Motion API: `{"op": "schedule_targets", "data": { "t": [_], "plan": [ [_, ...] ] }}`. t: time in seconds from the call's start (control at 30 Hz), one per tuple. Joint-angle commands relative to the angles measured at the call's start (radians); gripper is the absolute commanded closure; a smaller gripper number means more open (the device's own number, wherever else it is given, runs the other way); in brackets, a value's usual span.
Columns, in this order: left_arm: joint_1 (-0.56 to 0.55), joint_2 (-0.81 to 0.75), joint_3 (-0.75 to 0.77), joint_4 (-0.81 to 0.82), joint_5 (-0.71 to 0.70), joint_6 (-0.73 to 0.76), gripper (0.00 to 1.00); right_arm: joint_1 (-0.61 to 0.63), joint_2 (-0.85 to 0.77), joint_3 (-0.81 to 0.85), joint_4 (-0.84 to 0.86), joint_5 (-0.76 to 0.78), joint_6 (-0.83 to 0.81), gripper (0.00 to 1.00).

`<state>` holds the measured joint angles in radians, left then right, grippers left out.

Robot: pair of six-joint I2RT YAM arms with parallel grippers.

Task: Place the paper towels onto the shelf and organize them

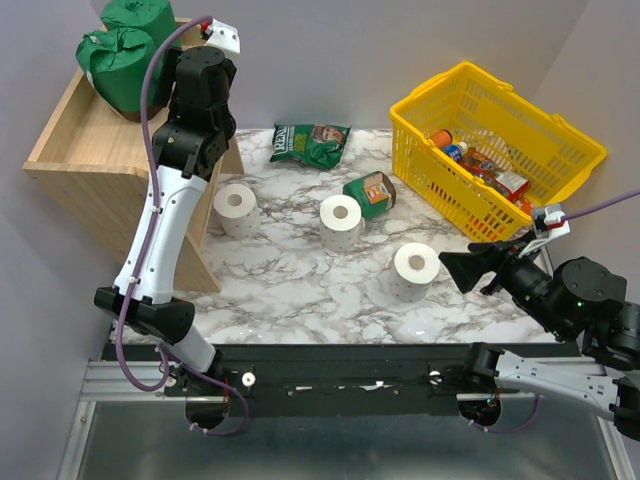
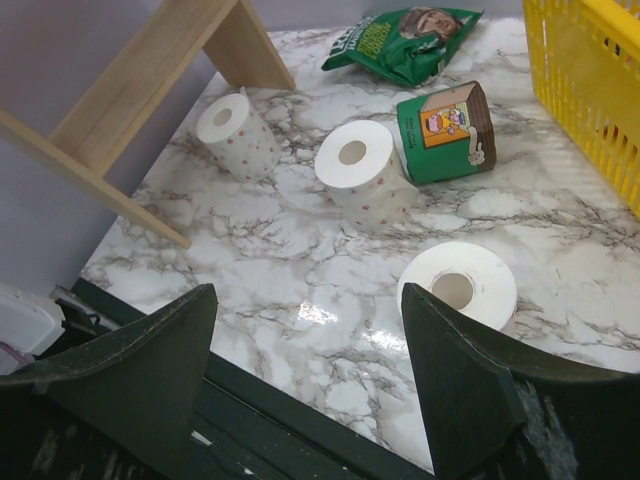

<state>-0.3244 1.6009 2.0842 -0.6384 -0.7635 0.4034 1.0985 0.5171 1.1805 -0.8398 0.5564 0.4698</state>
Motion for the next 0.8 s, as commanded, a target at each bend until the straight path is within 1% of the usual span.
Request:
{"op": "schedule_targets", "data": {
  "t": [0.0,0.1,0.13,0.17,0.2,0.23,0.27,0.3,0.33,0.37,0.4,0.43,0.47,0.5,0.53,0.57,0.6,0.67,0.77],
  "plan": [
    [0.007,-0.013,0.019,-0.030,0.052,-0.038,0.24,0.004,0.017,-0.019,0.042,-0.018,-0.011,0.17],
    [-0.004,-0.035,0.042,-0.060,0.142,-0.078,0.23,0.003,0.040,-0.030,0.082,-0.016,-0.037,0.17],
    [-0.007,-0.048,0.039,-0.057,0.176,-0.083,0.20,0.004,0.052,-0.035,0.115,0.006,-0.058,0.17],
    [-0.010,-0.073,0.034,-0.058,0.270,-0.087,0.18,0.004,0.079,-0.039,0.140,0.023,-0.071,0.17],
    [-0.015,-0.085,0.037,-0.063,0.320,-0.098,0.17,0.003,0.093,-0.056,0.166,0.045,-0.082,0.17],
    [-0.018,-0.110,0.034,-0.064,0.358,-0.110,0.15,0.004,0.112,-0.067,0.227,0.086,-0.112,0.17],
    [-0.021,-0.122,0.031,-0.064,0.434,-0.127,0.14,0.004,0.144,-0.077,0.258,0.109,-0.131,0.16],
    [-0.022,-0.136,0.022,-0.063,0.472,-0.168,0.14,0.004,0.170,-0.090,0.284,0.128,-0.147,0.16],
    [-0.022,-0.151,0.008,-0.057,0.519,-0.184,0.13,0.004,0.194,-0.090,0.313,0.178,-0.180,0.16],
    [-0.022,-0.188,-0.030,-0.053,0.564,-0.201,0.12,0.001,0.222,-0.084,0.321,0.207,-0.192,0.16],
    [-0.024,-0.208,-0.054,-0.046,0.676,-0.221,0.12,-0.002,0.282,-0.073,0.321,0.229,-0.197,0.17],
    [-0.024,-0.231,-0.088,-0.012,0.729,-0.260,0.11,-0.006,0.300,-0.038,0.320,0.227,-0.203,0.17],
    [-0.025,-0.269,-0.163,0.012,0.762,-0.290,0.11,-0.008,0.316,-0.022,0.317,0.212,-0.204,0.17],
    [-0.025,-0.286,-0.202,0.035,0.868,-0.319,0.11,-0.008,0.316,-0.013,0.317,0.191,-0.201,0.17],
    [-0.031,-0.298,-0.240,0.078,0.892,-0.377,0.11,-0.008,0.307,-0.010,0.318,0.163,-0.188,0.17],
    [-0.034,-0.311,-0.304,0.097,0.908,-0.399,0.11,-0.008,0.296,-0.016,0.318,0.160,-0.178,0.17],
    [-0.039,-0.312,-0.331,0.115,0.917,-0.444,0.11,-0.008,0.285,-0.027,0.317,0.158,-0.169,0.17],
    [-0.051,-0.294,-0.402,0.167,0.943,-0.558,0.11,-0.006,0.235,-0.070,0.314,0.142,-0.143,0.17],
    [-0.091,-0.254,-0.490,0.268,0.992,-0.653,0.11,-0.008,0.153,-0.129,0.306,0.081,-0.112,0.17]
  ]
}}
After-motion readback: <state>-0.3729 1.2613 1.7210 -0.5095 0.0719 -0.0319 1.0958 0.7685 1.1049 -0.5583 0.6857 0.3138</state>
